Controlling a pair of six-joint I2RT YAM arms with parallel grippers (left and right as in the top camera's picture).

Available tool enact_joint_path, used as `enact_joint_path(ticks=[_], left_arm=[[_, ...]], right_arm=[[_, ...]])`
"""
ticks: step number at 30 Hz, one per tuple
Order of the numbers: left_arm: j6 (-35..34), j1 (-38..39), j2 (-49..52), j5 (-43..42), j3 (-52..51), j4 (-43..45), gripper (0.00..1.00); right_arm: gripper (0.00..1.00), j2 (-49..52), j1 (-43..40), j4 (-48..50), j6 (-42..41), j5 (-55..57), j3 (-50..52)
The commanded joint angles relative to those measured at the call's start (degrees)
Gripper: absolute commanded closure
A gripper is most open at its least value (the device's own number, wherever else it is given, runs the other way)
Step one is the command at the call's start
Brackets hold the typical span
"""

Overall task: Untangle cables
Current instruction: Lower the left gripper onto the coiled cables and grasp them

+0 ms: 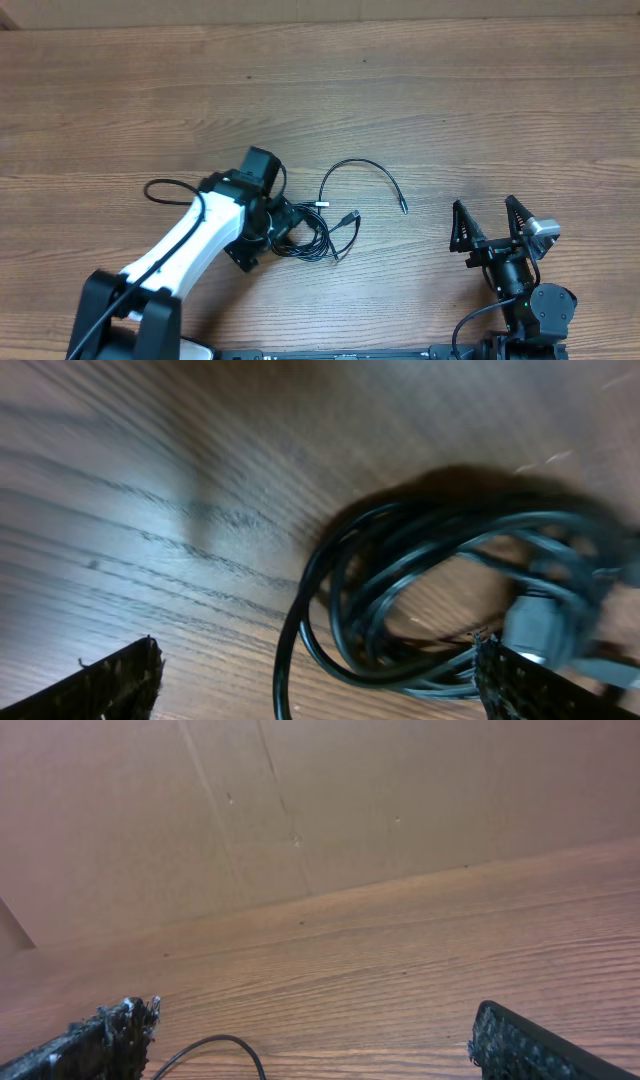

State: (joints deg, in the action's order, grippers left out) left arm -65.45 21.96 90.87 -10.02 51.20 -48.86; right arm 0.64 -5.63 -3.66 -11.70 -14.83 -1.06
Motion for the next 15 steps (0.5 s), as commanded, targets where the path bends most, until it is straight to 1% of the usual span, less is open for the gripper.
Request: enact_joint_path(ticks=[1, 5, 8, 10, 11, 12, 14, 15], left_arm=[[-1.6, 2.0, 3.0, -2.1, -1.2, 1.1, 0.00], [-1.6, 4.6, 6.5, -1.3, -1.2, 2.9, 0.01], [-1.6, 6.0, 9.2, -0.2, -1.2, 5.2, 0.10], [-1.7, 6.5, 10.6, 1.3, -1.2, 6.3, 0.24], [-1.6, 6.6, 11.3, 2.5, -1.2, 6.7, 0.37], [-1.6, 6.6, 11.8, 3.3, -1.2, 6.8, 0.47], [-1.3, 6.5, 12.4, 4.3, -1.2, 6.7, 0.70], [-0.1, 6.4, 12.4, 4.9, -1.2, 6.8, 0.79]], right_arm=[[0.00, 0.1, -0.1, 0.3, 1.1, -0.3, 0.6], [0.00, 0.1, -0.1, 0.3, 1.1, -0.3, 0.6], [0.00, 0.1, -0.1, 0.3, 1.1, -0.2, 0.6], [0.00, 0.1, -0.1, 0.3, 1.1, -0.2, 0.6], [0.00, 0.1, -0.1, 0.3, 1.1, -0.2, 0.6], [0.00, 0.1, -0.1, 0.3, 1.1, -0.2, 0.6], [0.00, 0.1, -0.1, 0.3, 1.1, -0.2, 0.6], [0.00, 0.1, -0.1, 0.3, 1.1, -0.2, 0.6]])
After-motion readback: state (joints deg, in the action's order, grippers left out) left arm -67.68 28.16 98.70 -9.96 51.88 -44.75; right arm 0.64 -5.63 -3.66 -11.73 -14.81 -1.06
